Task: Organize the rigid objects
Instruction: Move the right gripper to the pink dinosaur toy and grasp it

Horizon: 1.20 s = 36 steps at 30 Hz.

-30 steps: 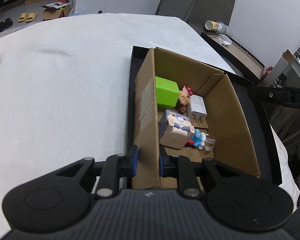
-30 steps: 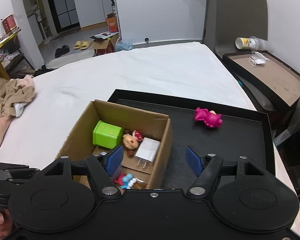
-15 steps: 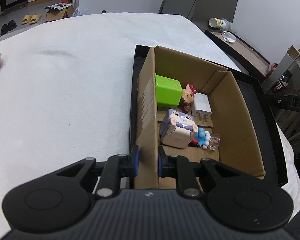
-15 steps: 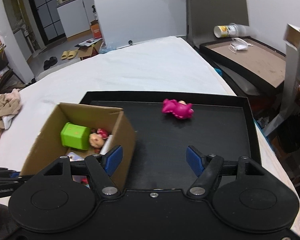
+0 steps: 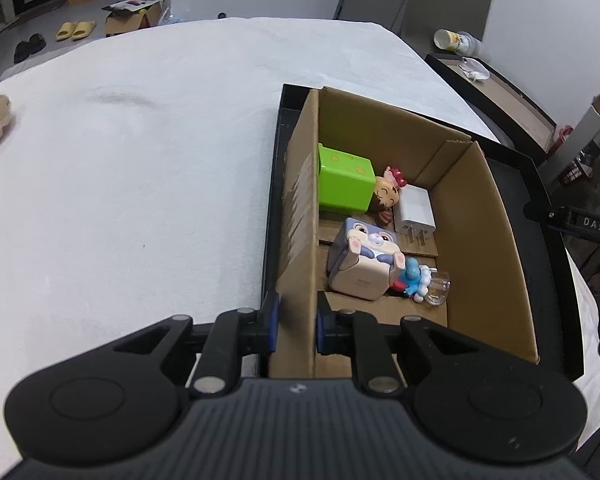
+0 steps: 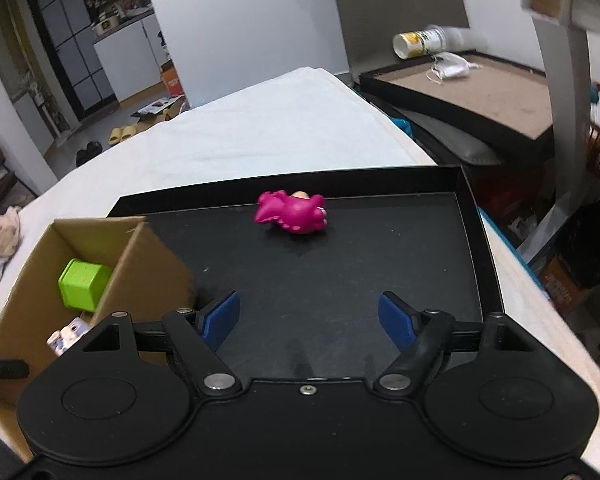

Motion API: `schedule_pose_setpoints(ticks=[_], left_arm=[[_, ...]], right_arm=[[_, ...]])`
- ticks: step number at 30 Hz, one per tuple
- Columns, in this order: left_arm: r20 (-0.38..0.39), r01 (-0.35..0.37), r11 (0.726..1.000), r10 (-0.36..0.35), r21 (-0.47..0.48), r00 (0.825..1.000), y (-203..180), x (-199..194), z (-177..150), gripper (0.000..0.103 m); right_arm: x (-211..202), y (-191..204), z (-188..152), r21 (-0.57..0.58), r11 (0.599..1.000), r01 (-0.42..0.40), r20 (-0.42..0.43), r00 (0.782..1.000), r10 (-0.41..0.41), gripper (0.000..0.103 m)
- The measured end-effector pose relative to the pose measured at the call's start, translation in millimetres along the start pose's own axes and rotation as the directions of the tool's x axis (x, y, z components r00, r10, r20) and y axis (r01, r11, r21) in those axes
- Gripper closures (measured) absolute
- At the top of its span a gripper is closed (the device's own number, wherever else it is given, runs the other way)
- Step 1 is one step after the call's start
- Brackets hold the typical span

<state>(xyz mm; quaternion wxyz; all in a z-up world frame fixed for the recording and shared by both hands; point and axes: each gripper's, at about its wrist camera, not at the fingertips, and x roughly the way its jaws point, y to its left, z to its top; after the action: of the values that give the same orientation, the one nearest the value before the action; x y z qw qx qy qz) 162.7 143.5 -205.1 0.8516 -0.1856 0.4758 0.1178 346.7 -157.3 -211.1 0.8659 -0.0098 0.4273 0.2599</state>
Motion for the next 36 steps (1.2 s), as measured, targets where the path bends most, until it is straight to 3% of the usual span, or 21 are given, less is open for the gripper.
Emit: schedule_pose_setpoints(ticks=[8, 16, 24, 31, 34, 35, 36], left_arm=[[-0.019, -0.026, 0.999, 0.026, -0.02, 0.999, -1.2, 6.7, 5.7, 0.087], [-0.025, -0.025, 0.999, 0.024, -0.048, 0.999, 1.8, 11.5, 8.0, 0.086], [-0.017, -0.001, 0.997, 0.0, -0.078, 1.0, 9.0, 12.3, 8.7, 0.086], [-0.011, 0.02, 0.996, -0.021, -0.087, 1.0, 14.1, 10.4, 6.8, 0.085], [-0.008, 0.029, 0.995, -0.03, -0.092, 1.0, 16.3, 9.1, 6.2, 0.084], [-0.007, 0.031, 0.995, -0.032, -0.091, 0.999, 16.5, 9.1, 6.5, 0.084], [-0.004, 0.035, 0.995, -0.036, -0.093, 0.999, 17.1, 9.0, 6.4, 0.084]], right_arm=[[33.6, -11.6, 8.1, -0.012, 1.0, 0.0, 0.023, 1.0, 0.0, 0.026], [68.9, -9.2, 28.4, -0.005, 0.999, -0.036, 0.051, 0.998, 0.036, 0.019], [91.1, -5.7, 37.0, 0.024, 0.998, -0.066, 0.054, 0.996, 0.064, 0.008], [103.5, 3.1, 43.2, 0.022, 0.998, -0.059, 0.063, 0.996, 0.058, 0.007], [107.4, 4.6, 44.1, 0.026, 0.998, -0.053, 0.063, 0.997, 0.051, 0.016], [108.3, 4.8, 42.9, 0.025, 0.998, -0.051, 0.052, 0.997, 0.05, 0.033], [108.5, 5.2, 40.9, 0.017, 0.999, -0.047, 0.044, 0.998, 0.046, 0.039]])
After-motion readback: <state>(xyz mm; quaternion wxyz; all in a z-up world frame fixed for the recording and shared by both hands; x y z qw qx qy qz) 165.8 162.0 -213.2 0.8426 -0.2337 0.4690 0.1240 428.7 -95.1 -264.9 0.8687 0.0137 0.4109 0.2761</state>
